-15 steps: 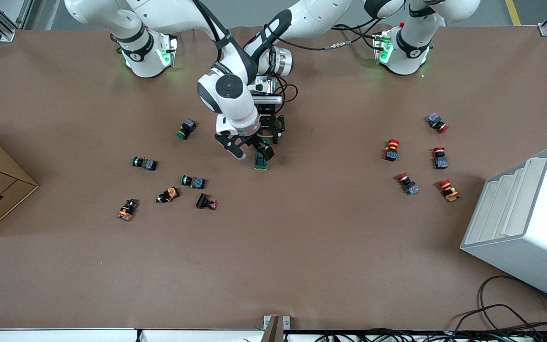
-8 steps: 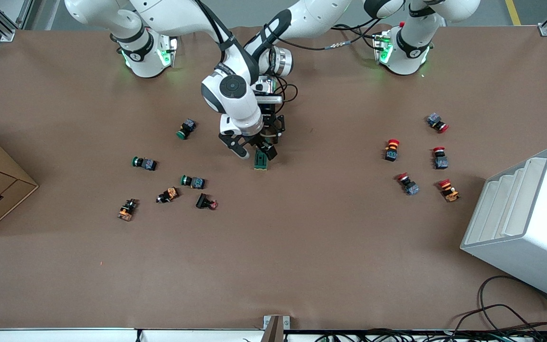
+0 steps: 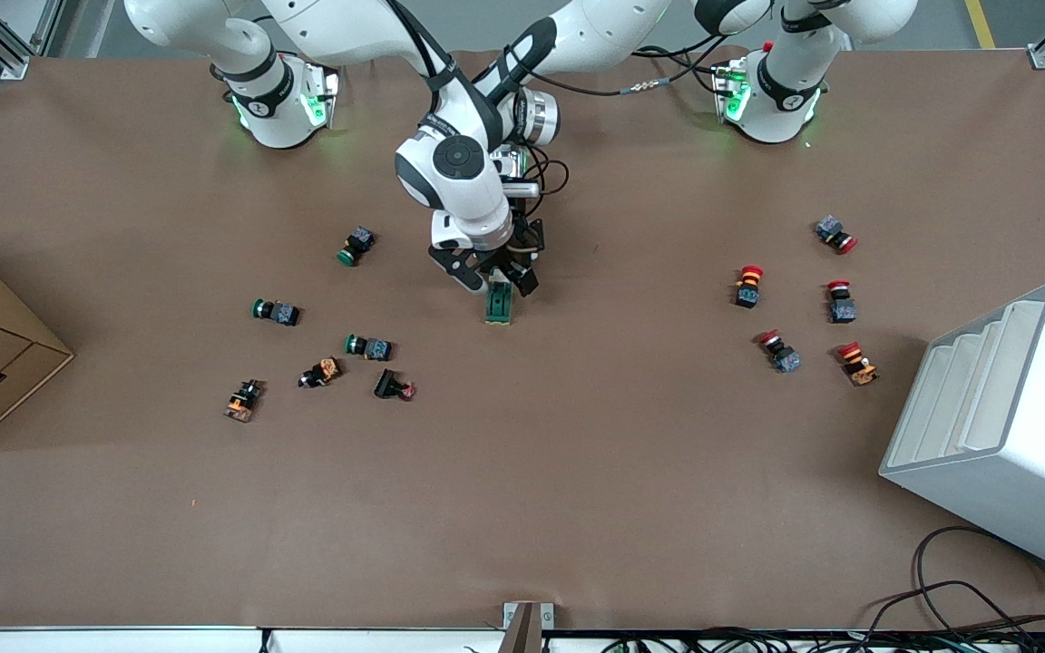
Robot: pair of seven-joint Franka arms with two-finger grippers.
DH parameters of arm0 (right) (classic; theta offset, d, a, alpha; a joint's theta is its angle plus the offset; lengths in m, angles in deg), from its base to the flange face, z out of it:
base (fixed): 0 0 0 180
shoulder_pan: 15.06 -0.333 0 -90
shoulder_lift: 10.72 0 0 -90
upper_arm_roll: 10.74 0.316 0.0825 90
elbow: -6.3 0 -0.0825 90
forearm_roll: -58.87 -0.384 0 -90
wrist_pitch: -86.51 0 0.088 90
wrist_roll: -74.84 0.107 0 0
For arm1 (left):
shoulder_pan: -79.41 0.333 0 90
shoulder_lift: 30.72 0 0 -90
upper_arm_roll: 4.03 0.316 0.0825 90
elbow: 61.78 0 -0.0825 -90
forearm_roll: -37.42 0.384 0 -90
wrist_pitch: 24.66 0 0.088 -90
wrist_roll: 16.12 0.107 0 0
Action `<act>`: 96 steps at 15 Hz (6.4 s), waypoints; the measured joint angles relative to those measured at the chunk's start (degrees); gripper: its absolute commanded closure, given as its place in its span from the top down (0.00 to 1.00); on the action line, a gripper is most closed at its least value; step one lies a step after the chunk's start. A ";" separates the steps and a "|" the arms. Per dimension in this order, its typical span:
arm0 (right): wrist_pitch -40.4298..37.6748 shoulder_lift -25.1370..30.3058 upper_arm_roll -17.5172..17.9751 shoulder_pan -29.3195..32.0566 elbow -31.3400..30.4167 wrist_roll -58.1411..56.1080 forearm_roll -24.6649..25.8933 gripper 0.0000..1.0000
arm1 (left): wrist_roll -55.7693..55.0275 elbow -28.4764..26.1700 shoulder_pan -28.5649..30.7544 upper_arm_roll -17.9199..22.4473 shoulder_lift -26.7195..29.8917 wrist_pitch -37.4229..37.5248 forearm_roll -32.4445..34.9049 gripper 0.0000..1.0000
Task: Close load switch with both arms
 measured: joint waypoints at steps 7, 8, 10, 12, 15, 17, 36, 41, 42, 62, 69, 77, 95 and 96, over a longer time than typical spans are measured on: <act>0.11 -1.86 -0.04 -0.16 2.40 1.72 0.00 1.00 | -2.96 -0.19 -1.53 0.08 -0.42 2.21 0.02 1.00; 0.03 -2.00 -0.03 -0.16 2.68 1.96 0.00 1.00 | -2.96 -0.18 -1.53 0.08 -0.43 2.21 0.02 1.00; -0.13 -2.05 -0.06 -0.17 2.85 2.29 -0.01 1.00 | -2.96 -0.17 -1.53 0.09 -0.43 2.21 0.02 1.00; -0.49 -2.05 -0.13 -0.17 3.11 2.56 -0.12 1.00 | -2.87 -0.15 -1.54 0.09 -0.47 2.24 0.03 1.00; -1.75 -1.95 -0.26 0.03 3.93 3.34 -0.47 1.00 | -2.50 -0.14 -1.61 0.10 -0.58 2.39 0.18 1.00; -1.52 -1.86 -0.70 0.71 5.09 3.42 -0.47 1.00 | -2.31 -0.09 -1.63 0.10 -0.64 2.46 0.21 1.00; -0.83 -7.18 -1.33 5.08 13.40 3.11 -0.20 1.00 | -2.26 0.03 -1.68 0.10 -0.75 2.60 0.21 1.00; -0.91 -8.79 -1.44 6.57 16.22 1.73 0.48 1.00 | -2.26 0.05 -1.68 0.10 -0.75 2.60 0.21 1.00; -1.45 -8.89 -1.54 7.35 16.68 0.42 0.92 1.00 | -2.26 0.06 -1.67 0.10 -0.75 2.60 0.21 1.00; -54.51 14.22 -2.18 46.93 22.62 -90.23 1.64 1.00 | 36.54 23.05 3.94 -2.22 4.41 1.67 -39.41 1.00; -67.35 16.92 -1.93 54.26 30.31 -95.57 1.65 1.00 | 53.83 30.19 13.33 -2.28 9.25 1.10 -53.82 1.00; -72.23 16.96 -0.60 49.94 36.91 -91.71 4.92 1.00 | 79.69 31.50 30.56 -2.12 21.67 1.48 -73.67 1.00; -78.04 23.47 -0.89 48.58 33.97 -91.28 4.21 1.00 | 127.03 30.77 59.38 1.34 35.38 10.76 -101.97 1.00; -77.81 24.43 -0.91 48.92 33.12 -91.28 3.91 1.00 | 131.77 30.66 60.03 3.33 36.30 12.60 -103.05 1.00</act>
